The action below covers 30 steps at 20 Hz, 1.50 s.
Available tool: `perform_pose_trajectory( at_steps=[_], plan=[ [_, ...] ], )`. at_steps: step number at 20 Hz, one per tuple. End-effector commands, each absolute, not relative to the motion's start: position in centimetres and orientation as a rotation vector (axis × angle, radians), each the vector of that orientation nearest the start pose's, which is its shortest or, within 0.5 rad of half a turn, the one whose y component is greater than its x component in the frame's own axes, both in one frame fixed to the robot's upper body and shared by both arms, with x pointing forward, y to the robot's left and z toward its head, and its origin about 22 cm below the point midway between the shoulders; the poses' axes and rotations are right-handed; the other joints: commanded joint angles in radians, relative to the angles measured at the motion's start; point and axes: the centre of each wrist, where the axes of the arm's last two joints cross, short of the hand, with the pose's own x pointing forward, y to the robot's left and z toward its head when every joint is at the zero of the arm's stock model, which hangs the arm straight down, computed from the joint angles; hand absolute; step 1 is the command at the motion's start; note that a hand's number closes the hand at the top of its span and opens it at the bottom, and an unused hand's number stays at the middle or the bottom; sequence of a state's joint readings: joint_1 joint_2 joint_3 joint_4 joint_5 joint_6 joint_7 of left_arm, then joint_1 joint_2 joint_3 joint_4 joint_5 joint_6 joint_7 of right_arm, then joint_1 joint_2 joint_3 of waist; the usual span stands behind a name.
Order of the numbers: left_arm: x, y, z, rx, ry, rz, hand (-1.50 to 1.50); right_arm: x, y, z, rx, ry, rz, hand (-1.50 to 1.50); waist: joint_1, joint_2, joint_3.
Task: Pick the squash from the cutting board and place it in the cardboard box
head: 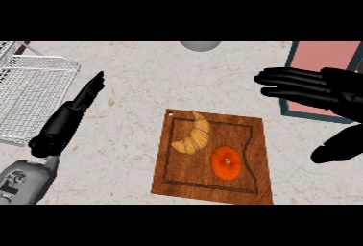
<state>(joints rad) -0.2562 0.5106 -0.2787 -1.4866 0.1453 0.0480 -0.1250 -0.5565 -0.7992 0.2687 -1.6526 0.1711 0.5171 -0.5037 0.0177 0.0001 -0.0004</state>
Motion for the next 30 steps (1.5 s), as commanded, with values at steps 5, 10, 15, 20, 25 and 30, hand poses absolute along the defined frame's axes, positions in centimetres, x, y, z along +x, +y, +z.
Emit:
perform_pose_trajectory(
  at_steps=[5,10,15,20,25,30],
  plan=[
    [29.8,26.6,7.0,0.117,-1.738,-0.543,0.00,27.3,-21.0,21.1,-0.086,-1.734,2.078,-1.50,-0.021,-0.004,0.000],
    [28.8,26.2,6.8,0.098,-1.737,-0.528,0.00,24.4,-19.1,20.9,-0.226,-1.642,2.166,-1.50,-0.017,-0.004,0.000],
    [28.8,27.1,6.7,0.092,-1.745,-0.538,0.00,22.2,-17.9,20.9,-0.303,-1.522,2.184,-1.50,-0.019,-0.002,0.000],
    [29.3,26.2,7.4,0.102,-1.756,-0.528,0.00,21.4,-16.9,19.9,-0.275,-1.474,2.169,-1.50,-0.018,-0.001,0.000],
    [29.3,26.8,9.1,0.096,-1.748,-0.530,0.00,19.9,-15.4,18.1,-0.382,-1.465,2.168,-1.50,-0.017,-0.002,0.000],
    [29.1,26.7,8.9,0.088,-1.759,-0.531,0.00,21.8,-14.5,16.1,-0.421,-1.478,2.164,-1.50,-0.014,0.000,0.001]
  ],
)
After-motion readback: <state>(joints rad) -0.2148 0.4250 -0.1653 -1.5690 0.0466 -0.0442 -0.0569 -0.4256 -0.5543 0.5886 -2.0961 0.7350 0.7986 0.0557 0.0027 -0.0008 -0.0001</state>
